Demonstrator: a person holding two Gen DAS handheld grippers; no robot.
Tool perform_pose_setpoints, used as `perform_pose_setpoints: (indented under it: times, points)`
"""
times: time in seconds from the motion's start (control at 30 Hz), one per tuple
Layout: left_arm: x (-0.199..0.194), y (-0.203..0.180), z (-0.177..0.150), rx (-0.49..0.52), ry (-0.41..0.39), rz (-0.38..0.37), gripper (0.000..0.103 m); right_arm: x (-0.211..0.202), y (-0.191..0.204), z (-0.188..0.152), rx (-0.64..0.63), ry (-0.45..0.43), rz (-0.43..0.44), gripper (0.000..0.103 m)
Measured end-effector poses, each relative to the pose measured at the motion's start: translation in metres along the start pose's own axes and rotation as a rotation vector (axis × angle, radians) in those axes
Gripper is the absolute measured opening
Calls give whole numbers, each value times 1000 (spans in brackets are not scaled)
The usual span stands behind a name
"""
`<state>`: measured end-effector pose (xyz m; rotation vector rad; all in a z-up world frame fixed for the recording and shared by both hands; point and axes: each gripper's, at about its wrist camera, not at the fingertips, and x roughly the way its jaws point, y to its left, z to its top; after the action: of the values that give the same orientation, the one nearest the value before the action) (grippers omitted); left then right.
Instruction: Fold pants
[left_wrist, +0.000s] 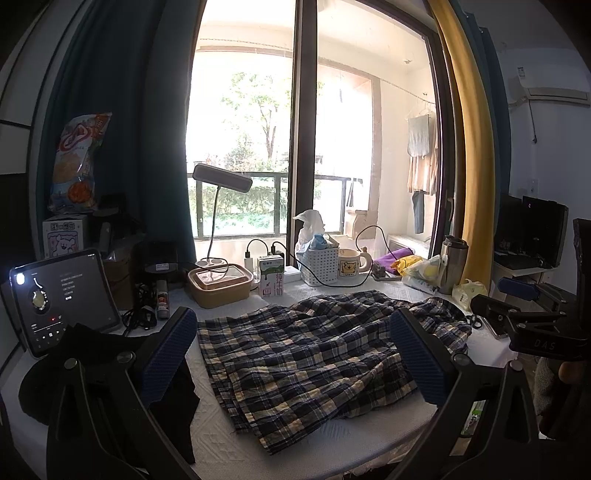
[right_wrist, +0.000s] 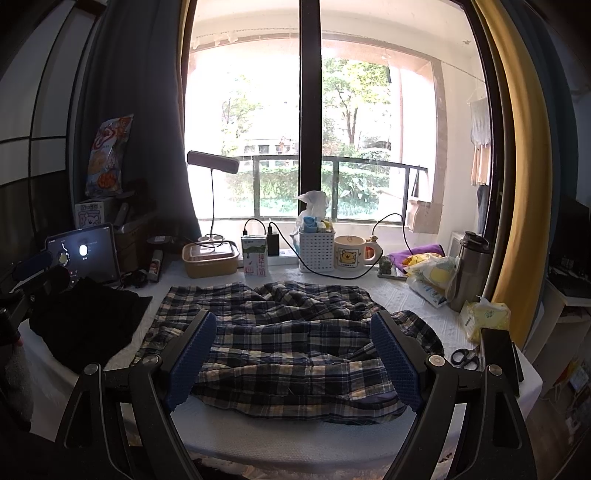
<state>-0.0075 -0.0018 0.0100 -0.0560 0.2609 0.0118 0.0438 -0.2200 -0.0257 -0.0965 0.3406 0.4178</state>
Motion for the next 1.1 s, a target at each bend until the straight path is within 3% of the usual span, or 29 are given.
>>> perform_pose_setpoints:
  times: [0.7,0.9,1.1]
  points:
    - [7,6,8,24,-2,-17,103,6,3,6,-7,9,0,87]
    - [29,10,10,17,19,-35,103,27,-2,6,-21,36,-7,87]
    - [77,25,9,22,107,-28,103,76,-26,1,-25,122,-23,87]
